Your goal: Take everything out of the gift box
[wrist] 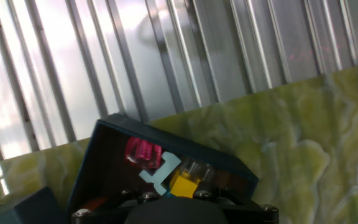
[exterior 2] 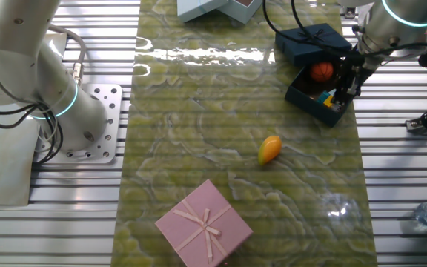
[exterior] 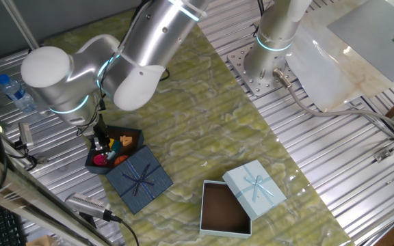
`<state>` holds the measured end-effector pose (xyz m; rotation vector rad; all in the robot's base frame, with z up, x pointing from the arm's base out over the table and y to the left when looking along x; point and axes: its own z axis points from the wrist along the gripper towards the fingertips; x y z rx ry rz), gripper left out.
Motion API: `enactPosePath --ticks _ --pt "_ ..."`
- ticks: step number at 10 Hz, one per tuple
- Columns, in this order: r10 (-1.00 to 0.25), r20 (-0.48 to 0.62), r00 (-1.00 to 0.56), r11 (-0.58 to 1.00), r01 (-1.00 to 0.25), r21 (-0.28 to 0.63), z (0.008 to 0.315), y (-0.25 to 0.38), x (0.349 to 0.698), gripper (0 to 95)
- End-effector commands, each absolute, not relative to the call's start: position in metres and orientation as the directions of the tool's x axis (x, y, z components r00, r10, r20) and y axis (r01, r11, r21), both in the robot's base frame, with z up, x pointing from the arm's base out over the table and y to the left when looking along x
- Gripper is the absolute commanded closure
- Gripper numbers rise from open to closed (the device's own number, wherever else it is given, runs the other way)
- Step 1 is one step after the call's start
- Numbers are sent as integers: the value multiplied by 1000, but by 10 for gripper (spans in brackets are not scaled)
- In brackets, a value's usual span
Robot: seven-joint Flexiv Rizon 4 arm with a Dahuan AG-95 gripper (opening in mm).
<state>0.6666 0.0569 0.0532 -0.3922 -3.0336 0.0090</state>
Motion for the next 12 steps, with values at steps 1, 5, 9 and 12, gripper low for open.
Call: enactPosePath --ticks 1,5,9,12 --pt "253 76 -964 967 253 -17 51 56 663 570" --pt "252 75 -965 968 251 -14 50 53 653 570" --pt "252 72 -965 968 253 -2 49 58 656 570" --pt "252 73 -965 967 253 0 42 66 657 570"
